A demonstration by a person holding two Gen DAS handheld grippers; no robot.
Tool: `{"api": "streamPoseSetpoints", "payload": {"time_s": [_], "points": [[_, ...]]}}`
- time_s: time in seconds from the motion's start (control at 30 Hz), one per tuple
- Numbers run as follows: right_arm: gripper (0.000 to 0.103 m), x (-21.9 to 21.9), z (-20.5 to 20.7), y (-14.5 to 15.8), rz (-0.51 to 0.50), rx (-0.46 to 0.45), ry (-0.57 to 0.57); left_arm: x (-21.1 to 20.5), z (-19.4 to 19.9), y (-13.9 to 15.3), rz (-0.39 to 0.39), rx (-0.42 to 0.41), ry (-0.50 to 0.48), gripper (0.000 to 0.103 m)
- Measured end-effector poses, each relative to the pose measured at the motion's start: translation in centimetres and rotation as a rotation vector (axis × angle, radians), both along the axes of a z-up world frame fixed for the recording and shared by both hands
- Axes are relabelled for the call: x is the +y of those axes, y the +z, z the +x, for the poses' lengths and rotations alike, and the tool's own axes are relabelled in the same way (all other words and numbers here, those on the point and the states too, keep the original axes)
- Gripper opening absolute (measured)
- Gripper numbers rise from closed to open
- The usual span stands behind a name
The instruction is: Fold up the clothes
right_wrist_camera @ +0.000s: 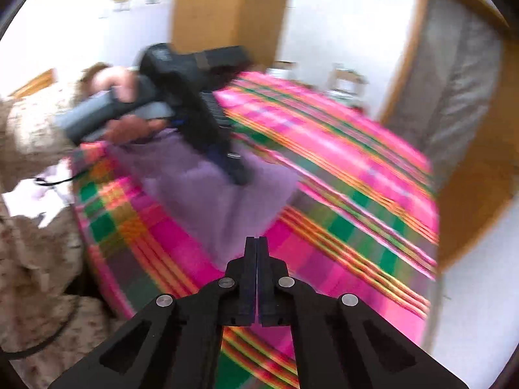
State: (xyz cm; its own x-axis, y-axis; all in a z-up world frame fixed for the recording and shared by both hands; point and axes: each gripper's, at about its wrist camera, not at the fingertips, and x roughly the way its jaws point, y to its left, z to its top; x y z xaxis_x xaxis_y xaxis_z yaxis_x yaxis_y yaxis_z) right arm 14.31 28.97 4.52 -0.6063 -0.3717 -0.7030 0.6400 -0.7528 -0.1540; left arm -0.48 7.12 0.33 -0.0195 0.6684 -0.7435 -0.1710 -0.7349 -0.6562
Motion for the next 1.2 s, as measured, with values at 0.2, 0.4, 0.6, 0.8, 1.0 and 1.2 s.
{"api": "streamPoseSetpoints", "payload": {"time_s": [0.2,0.4,0.6,0.8,1.0,1.2], "points": [[0.002,0.3,-0.8,-1.9,-0.039,-0.096,-0.073,0.1,0.3,0.2,-0.005,0.006,0.005,0.013],[0.004,-1.1,-2.4,-2.1,-0.197,-0.197,-0.017,-1.2,1.2,0.6,-0.003,0.014,0.025,0.013],[0.008,-2.0,-1.7,-4.9,-0.196,-0.375,0.022,-2.3,2.7,0.6,0.014,0.021,0.039,0.013],[0.008,-1.6,-1.3,-2.3,-0.276,-0.299,0.006,-4.0,5.6,1.2,-0.03,0.061,0.037,0.016],[0.011,-2.1,-3.0,-3.5,-0.232,-0.283,-0.11,-5.9,8.2,0.6,-0.025,0.055,0.042,0.018],[0.011,-2.6,-0.9,-5.4,-0.23,-0.353,-0.138,-6.9,9.5,0.6,-0.017,0.076,0.019,0.018]]}}
